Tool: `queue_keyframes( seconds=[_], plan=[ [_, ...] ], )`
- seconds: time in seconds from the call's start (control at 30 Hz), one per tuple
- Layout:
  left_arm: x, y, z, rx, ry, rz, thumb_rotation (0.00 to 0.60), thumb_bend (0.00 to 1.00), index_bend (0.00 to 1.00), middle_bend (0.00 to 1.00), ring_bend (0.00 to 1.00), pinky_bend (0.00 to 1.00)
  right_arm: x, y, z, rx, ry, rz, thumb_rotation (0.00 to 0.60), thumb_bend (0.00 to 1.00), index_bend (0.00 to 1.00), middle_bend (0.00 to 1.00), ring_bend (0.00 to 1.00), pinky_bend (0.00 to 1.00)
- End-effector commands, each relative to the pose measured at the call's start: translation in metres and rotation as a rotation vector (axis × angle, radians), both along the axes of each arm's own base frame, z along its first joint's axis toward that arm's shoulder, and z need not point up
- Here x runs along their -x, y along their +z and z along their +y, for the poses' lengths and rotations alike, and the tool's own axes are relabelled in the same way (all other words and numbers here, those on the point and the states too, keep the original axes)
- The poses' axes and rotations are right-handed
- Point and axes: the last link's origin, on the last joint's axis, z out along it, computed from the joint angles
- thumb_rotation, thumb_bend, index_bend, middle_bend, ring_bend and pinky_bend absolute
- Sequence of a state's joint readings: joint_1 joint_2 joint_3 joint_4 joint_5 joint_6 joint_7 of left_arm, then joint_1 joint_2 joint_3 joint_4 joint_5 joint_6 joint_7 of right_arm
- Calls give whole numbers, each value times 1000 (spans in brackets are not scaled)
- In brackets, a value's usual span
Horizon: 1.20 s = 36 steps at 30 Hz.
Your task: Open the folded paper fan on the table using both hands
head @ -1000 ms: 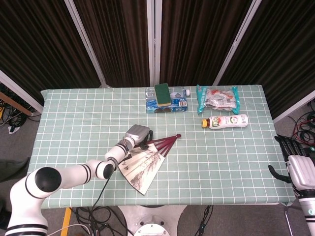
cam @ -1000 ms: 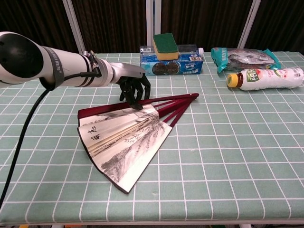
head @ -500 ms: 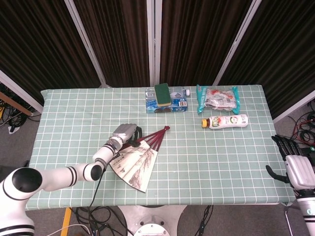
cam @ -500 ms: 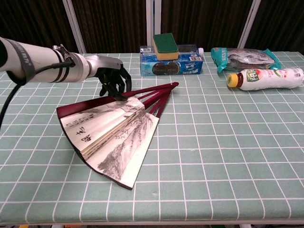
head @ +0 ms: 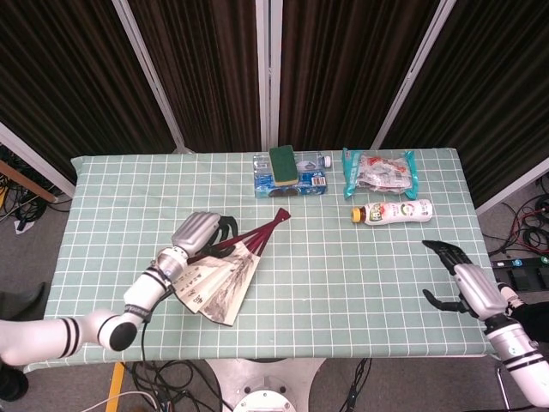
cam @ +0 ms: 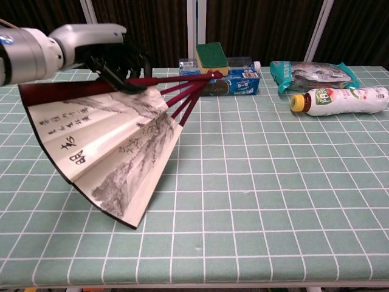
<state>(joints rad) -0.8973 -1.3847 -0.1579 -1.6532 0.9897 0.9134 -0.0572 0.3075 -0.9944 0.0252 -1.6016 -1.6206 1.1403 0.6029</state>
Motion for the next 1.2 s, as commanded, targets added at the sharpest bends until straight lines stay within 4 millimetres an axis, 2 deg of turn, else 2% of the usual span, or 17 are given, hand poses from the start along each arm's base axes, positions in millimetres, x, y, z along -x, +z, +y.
queue_keyframes(
  seconds=[0.03, 0.23, 0.37, 0.63, 1.2],
  plan=[
    [-4, 37, -13, -92, -35, -120, 600, 418, 599, 721, 747, 833, -24, -22, -18, -165, 39, -107, 600, 267, 120, 113, 0, 0],
    [-23, 72, -27, -192, -122, -265, 600, 418, 599, 721, 747, 833, -61, -49, -43, -338, 3, -252, 600, 265, 161, 148, 0, 0],
    [-33, 83, -34, -233, -182, -325, 600, 417, 599, 721, 747, 832, -87, -63, -64, -395, -4, -320, 600, 265, 161, 148, 0, 0],
    [-44, 90, -38, -250, -255, -339, 600, 415, 599, 722, 747, 826, -126, -80, -101, -342, 38, -351, 600, 266, 161, 140, 0, 0],
    [-61, 92, -52, -239, -372, -349, 600, 414, 599, 723, 747, 821, -183, -111, -132, -353, 86, -324, 600, 274, 162, 81, 0, 0]
  ],
)
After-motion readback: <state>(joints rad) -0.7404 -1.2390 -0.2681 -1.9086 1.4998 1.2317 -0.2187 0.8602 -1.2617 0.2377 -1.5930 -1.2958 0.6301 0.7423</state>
